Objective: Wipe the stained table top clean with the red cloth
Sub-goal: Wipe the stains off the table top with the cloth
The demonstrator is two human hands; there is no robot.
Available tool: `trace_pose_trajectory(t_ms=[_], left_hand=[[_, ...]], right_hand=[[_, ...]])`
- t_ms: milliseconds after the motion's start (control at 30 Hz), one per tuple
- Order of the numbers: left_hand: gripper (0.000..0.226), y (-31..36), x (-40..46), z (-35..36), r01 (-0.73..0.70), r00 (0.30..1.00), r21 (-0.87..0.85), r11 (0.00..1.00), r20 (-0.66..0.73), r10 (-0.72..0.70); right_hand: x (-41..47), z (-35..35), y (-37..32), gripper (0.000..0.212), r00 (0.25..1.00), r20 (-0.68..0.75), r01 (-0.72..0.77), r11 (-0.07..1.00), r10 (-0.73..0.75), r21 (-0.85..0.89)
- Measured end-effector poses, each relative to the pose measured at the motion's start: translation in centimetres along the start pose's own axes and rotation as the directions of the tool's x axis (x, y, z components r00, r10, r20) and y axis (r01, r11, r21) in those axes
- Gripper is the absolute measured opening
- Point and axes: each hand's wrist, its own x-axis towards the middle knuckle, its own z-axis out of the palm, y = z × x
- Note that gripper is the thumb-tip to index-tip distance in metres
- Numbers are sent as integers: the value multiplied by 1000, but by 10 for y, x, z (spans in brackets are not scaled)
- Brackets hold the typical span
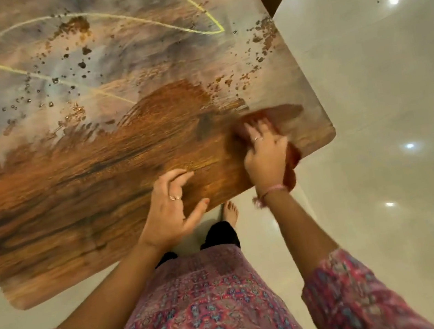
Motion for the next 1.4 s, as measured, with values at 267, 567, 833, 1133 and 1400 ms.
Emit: trace_pose_trajectory(t_ms=[267, 567, 833, 1133, 1400], left_hand=[[42, 27, 59, 47, 149, 975, -76, 986, -155, -159], [32, 39, 79, 86, 372, 743, -421, 827, -399, -537], [25, 34, 82, 86, 360, 650, -554, 751, -429, -628], [30, 35, 82, 87, 355, 660, -477, 804, -482, -577], [31, 38, 81, 79, 367, 687, -462, 807, -450, -570]], right_hand=[[59, -32, 77, 50, 926, 144, 348, 937, -349, 30], [47, -13, 17, 48, 867, 158, 444, 877, -472, 183], [121, -29, 65, 47, 869, 190, 438, 888, -458, 137], [55, -23, 36, 44, 694, 281, 624, 749, -662, 222], [139, -2, -1, 46, 743, 254, 620, 780, -619, 87]])
